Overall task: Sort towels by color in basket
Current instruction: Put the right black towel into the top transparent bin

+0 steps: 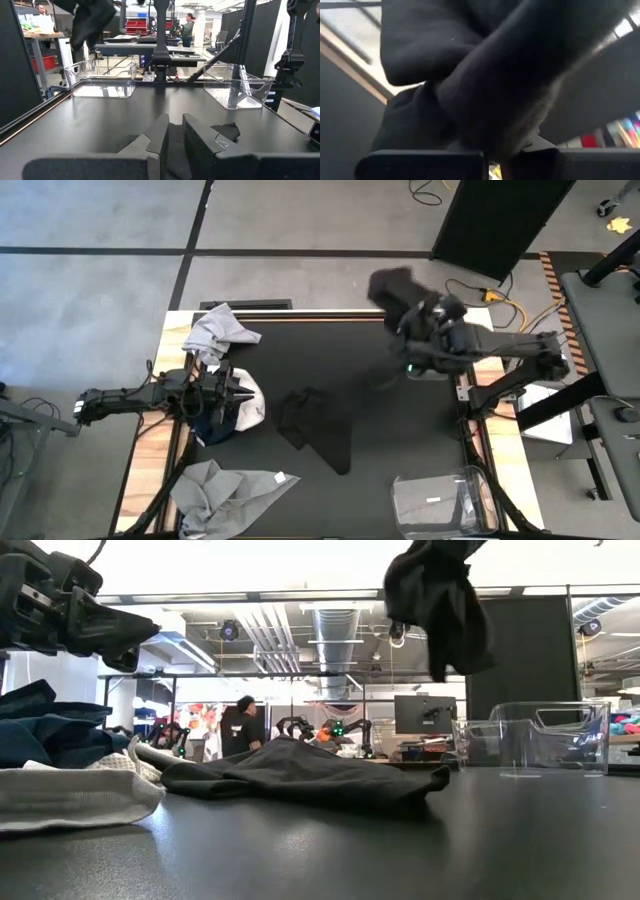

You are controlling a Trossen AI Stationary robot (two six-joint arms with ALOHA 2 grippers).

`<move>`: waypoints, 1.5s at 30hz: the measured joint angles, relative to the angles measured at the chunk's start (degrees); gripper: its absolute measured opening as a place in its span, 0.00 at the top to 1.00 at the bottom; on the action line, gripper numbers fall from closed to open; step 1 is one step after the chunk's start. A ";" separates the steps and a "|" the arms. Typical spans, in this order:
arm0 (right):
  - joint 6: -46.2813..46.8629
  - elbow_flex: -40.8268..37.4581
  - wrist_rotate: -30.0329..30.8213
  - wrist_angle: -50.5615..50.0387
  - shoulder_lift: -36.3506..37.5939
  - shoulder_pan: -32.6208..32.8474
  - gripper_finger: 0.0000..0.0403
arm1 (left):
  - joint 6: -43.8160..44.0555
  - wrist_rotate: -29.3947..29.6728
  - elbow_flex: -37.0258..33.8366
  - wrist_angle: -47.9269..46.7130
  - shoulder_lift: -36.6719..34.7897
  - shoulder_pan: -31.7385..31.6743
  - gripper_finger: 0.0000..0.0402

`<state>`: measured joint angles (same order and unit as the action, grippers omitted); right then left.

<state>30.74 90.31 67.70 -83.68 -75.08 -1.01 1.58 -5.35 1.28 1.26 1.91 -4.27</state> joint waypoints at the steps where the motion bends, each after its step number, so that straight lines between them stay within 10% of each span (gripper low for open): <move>1: 0.97 -0.61 -0.27 0.00 0.61 -2.02 0.98 | 0.00 -0.02 0.00 0.00 0.00 0.02 0.90; 15: 6.17 -16.93 -23.10 -0.18 2.82 -22.46 0.98 | 0.00 0.00 0.00 0.00 0.00 0.01 0.90; 26: 2.83 -20.03 -47.31 4.02 3.31 -25.40 0.98 | 0.00 0.00 0.00 0.00 0.00 0.02 0.90; 45: 1.76 -20.15 -30.34 21.24 11.28 -25.64 0.98 | 0.00 -0.02 0.00 0.00 0.00 0.00 0.90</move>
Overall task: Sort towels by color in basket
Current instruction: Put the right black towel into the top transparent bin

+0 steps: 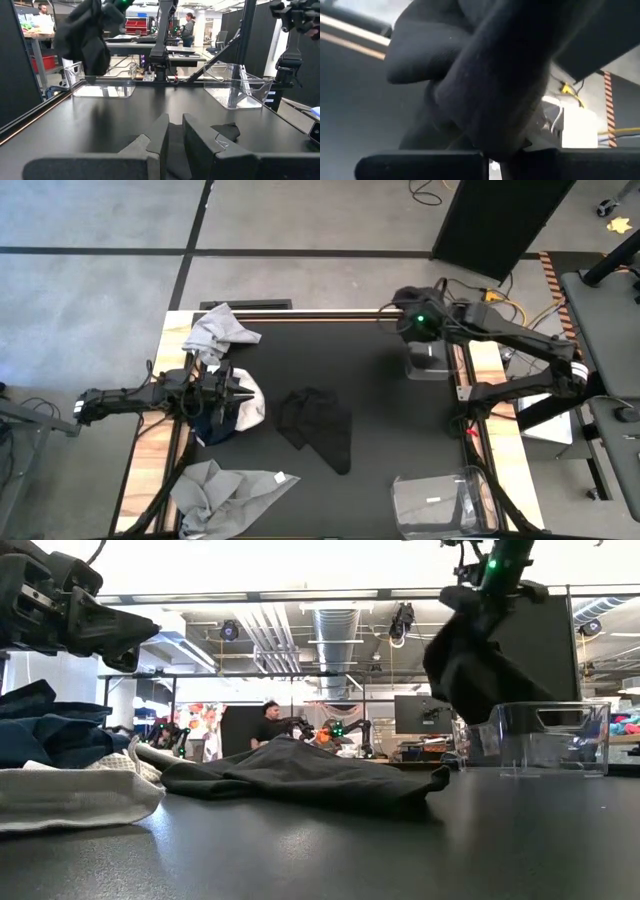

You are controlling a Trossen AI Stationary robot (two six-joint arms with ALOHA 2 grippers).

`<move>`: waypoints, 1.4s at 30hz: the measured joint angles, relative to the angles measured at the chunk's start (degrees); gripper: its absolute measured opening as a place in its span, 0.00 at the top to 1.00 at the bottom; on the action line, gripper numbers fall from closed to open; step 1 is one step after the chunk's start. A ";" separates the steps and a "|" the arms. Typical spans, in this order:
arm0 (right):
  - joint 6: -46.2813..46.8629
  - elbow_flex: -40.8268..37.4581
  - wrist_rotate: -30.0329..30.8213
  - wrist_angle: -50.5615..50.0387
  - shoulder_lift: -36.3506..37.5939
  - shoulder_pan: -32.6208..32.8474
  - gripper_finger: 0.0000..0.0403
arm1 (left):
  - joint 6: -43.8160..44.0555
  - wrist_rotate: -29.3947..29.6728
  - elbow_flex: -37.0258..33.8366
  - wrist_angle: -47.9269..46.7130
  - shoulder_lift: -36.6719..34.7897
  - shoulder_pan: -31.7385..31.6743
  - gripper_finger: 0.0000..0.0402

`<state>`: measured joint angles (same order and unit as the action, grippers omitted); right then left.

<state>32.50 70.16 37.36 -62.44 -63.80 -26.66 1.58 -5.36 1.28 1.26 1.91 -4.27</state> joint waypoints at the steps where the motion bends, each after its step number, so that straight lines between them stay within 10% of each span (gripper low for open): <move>1: 0.17 -0.09 0.81 0.40 0.39 -0.02 0.98 | 0.00 0.00 0.00 -0.01 0.00 0.02 0.90; 21: 8.12 -9.65 4.42 -13.04 2.40 -1.76 0.98 | 0.00 0.00 0.00 0.00 0.00 0.01 0.90; 32: 0.50 -11.02 -15.39 -8.43 -2.49 -3.42 0.97 | 0.00 0.00 0.00 -0.01 0.00 0.02 0.90; 42: -3.54 -9.60 -5.10 2.48 -2.91 -6.22 0.97 | 0.00 0.02 0.00 0.00 -0.01 0.01 0.90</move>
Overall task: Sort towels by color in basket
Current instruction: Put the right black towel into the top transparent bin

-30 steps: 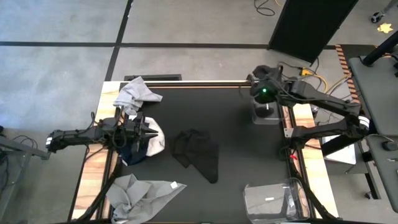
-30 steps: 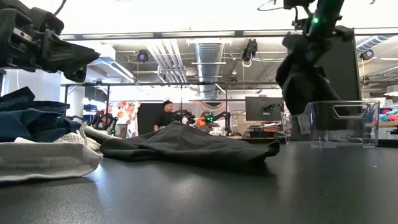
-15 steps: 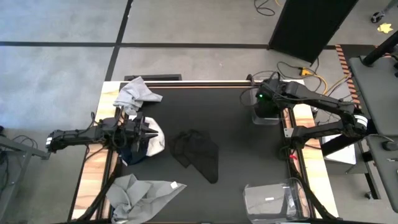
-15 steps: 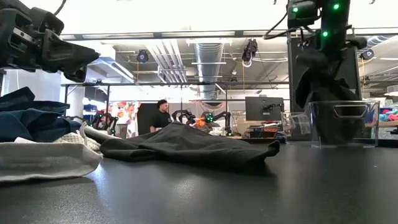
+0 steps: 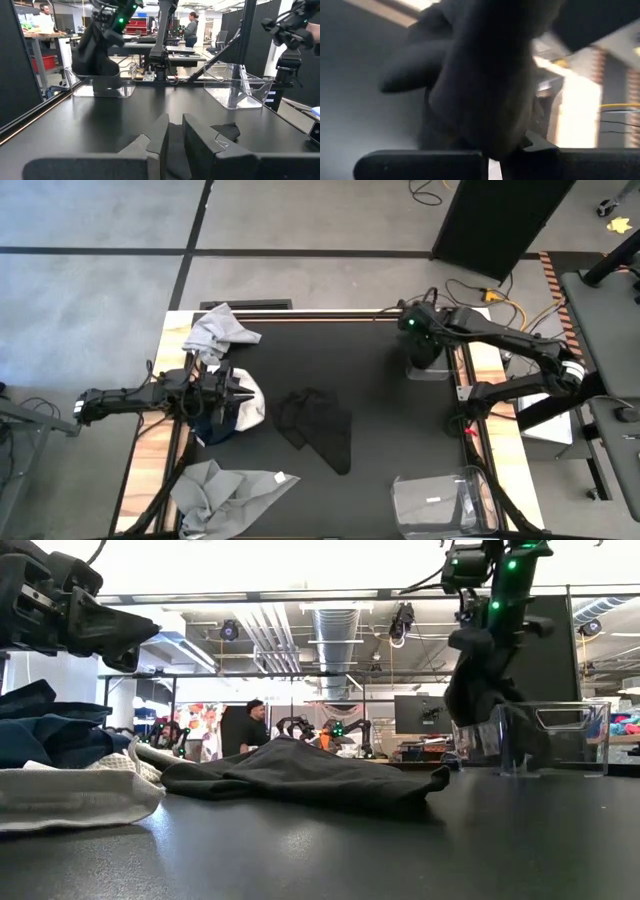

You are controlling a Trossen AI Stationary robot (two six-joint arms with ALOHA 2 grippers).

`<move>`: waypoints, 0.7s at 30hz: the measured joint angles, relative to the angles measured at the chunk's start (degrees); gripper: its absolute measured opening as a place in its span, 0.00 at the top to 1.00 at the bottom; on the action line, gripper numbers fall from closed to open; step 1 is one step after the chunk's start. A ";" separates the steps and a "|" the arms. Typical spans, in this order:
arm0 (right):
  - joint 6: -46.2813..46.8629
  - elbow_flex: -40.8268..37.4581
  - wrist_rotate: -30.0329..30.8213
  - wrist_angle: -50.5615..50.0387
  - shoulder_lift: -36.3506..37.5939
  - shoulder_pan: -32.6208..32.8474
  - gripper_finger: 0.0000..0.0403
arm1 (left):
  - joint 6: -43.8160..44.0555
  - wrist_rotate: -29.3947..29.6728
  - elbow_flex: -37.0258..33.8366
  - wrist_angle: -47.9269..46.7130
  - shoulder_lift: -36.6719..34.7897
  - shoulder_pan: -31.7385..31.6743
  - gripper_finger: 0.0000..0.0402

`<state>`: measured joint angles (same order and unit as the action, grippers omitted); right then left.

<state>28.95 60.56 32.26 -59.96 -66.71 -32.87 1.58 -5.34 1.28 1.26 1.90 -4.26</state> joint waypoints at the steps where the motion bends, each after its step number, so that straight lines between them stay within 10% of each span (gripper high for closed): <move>1: 0.53 0.02 2.53 0.03 0.09 -0.23 0.97 | 0.00 0.00 0.00 0.00 0.01 0.00 0.90; 16: 4.47 -2.79 1.63 -3.49 1.72 -0.95 0.97 | 0.00 -0.02 0.00 0.00 0.01 -0.01 0.90; 21: 4.53 -6.22 -9.14 -5.92 1.70 -3.00 0.97 | 0.00 -0.01 0.00 -0.01 -0.01 0.00 0.90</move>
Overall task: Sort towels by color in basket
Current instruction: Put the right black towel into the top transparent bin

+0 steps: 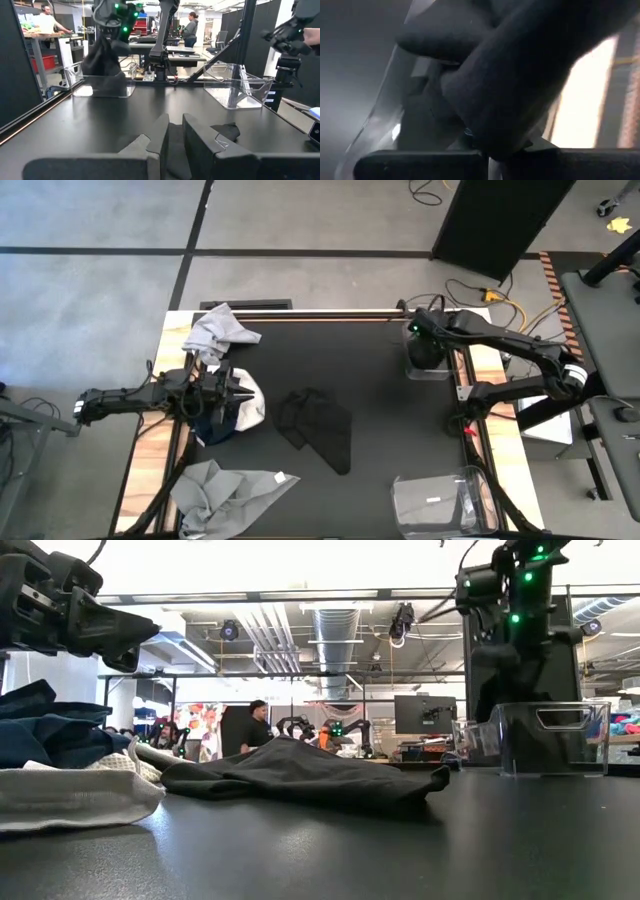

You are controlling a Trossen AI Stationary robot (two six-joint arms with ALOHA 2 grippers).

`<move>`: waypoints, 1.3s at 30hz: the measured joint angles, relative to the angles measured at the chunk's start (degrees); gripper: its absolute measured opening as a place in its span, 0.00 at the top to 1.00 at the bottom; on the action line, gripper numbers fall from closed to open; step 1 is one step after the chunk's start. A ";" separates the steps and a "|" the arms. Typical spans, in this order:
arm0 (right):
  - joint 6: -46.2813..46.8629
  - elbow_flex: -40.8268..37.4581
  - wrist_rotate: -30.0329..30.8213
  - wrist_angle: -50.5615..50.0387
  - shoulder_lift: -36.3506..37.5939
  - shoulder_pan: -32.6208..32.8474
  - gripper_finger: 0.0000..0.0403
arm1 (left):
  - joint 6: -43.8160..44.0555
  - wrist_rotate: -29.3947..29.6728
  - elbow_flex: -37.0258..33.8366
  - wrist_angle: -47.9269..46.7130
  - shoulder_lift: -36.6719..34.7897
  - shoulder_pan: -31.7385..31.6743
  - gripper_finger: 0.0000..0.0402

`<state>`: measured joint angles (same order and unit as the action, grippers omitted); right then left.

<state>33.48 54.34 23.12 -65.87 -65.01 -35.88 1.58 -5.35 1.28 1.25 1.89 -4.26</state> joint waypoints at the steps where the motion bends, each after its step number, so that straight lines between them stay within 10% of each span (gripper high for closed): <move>1: -0.04 -0.45 -2.87 0.04 0.00 -0.85 0.97 | 0.00 0.00 0.00 -0.01 0.01 0.00 0.90; 15: -6.18 -1.00 -24.03 0.41 -7.58 -16.81 0.97 | 0.00 0.01 0.00 0.01 0.02 0.00 0.90; 39: -4.03 -0.95 -19.42 5.26 -15.80 -19.89 0.87 | 0.00 0.01 -0.01 0.00 0.00 0.00 0.90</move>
<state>29.45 53.39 3.70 -60.61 -80.82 -55.77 1.58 -5.34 1.27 1.25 1.89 -4.26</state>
